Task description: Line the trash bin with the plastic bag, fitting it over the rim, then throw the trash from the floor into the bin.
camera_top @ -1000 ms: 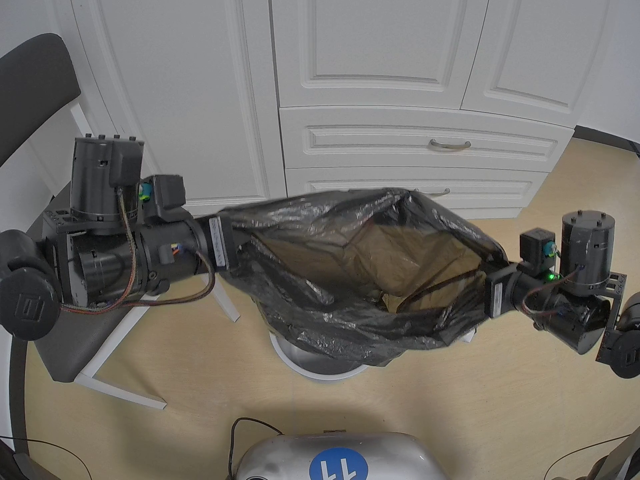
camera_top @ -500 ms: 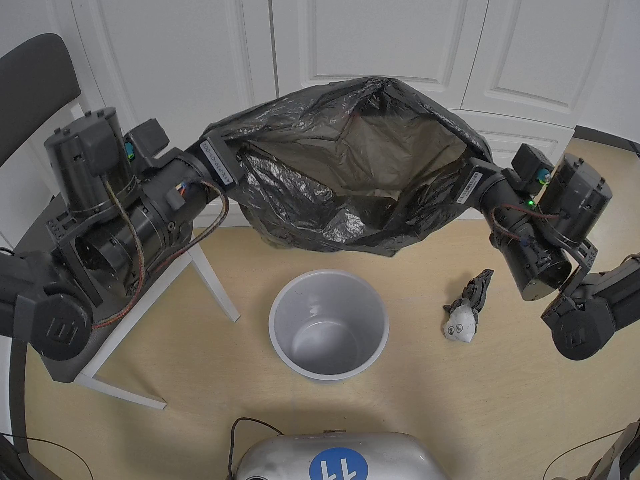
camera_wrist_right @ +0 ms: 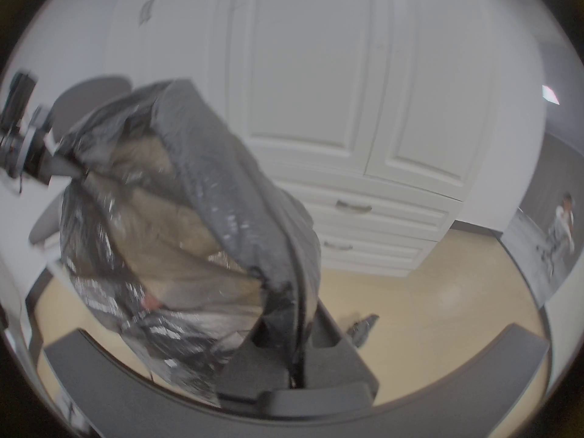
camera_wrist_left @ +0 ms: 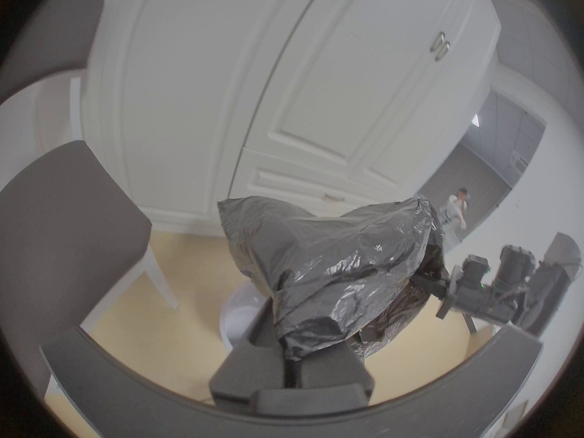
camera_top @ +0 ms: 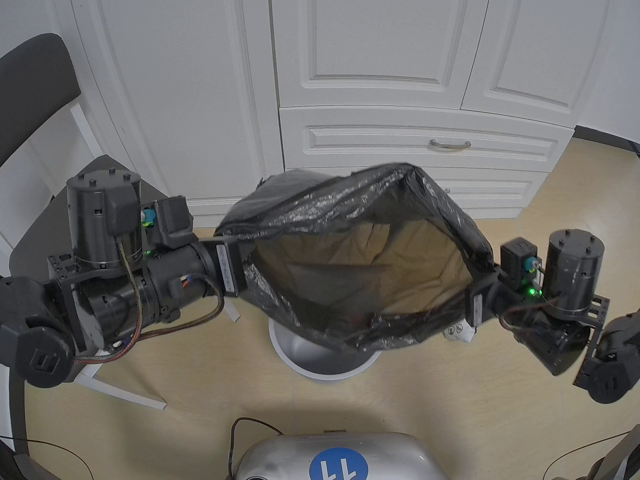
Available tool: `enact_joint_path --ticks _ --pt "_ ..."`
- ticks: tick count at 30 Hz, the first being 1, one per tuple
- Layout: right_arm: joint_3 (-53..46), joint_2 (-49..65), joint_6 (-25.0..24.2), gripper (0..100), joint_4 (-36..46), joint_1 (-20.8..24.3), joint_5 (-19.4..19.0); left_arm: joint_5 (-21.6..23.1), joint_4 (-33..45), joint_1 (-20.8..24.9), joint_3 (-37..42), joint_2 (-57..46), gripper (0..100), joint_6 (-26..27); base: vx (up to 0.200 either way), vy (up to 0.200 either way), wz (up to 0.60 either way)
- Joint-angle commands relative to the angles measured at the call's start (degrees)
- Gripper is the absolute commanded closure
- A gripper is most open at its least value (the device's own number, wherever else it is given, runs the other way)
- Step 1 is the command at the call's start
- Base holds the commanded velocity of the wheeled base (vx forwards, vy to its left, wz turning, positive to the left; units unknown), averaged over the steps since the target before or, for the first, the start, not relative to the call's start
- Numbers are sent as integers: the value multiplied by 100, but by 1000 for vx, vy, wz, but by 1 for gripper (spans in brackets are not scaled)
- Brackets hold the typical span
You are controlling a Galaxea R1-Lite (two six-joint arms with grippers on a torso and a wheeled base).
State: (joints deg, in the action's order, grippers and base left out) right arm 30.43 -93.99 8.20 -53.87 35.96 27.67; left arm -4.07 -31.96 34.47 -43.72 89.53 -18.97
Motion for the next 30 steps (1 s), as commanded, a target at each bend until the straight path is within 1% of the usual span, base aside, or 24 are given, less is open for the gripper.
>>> enact_joint_path --ticks 1,2,3,4,7,13,18,20,22,23,27,29,30 --pt "-687 1832 674 100 1660 192 -403 776 1316 253 170 -1113 100 192 0 0 0" --pt "-696 2245 832 100 2258 201 -552 952 1588 332 179 -1289 100 280 0 0 0" --pt "-696 2403 920 100 2504 201 -614 1005 1667 367 197 -1341 100 350 0 0 0" --pt "-696 2552 1016 100 2742 201 -658 1031 1755 411 214 -1377 100 429 0 0 0" --pt "-731 2772 1236 100 3119 192 -675 1049 1729 508 381 -1289 100 526 0 0 0" --pt "-819 2772 1430 100 3181 122 -675 1049 1693 490 390 -612 100 535 0 0 0" --pt "-793 2746 1412 100 3137 104 -675 1022 1588 402 355 -366 100 517 0 0 0" --pt "-749 2719 1386 100 3111 104 -667 1014 1439 402 346 -313 100 491 0 0 0" --pt "-608 2719 1254 100 3084 34 -649 996 894 402 416 -269 100 438 0 0 0" --pt "-591 2719 1219 100 3084 7 -649 996 797 402 425 -269 100 403 0 0 0" --pt "-406 2737 920 100 2961 -45 -614 970 15 437 469 -243 100 -54 0 0 0" --pt "-371 2737 858 100 2838 -72 -605 908 -205 437 469 -243 100 -151 0 0 0" --pt "-371 2702 814 100 2618 -151 -614 732 -469 428 469 -225 100 -195 0 0 0"
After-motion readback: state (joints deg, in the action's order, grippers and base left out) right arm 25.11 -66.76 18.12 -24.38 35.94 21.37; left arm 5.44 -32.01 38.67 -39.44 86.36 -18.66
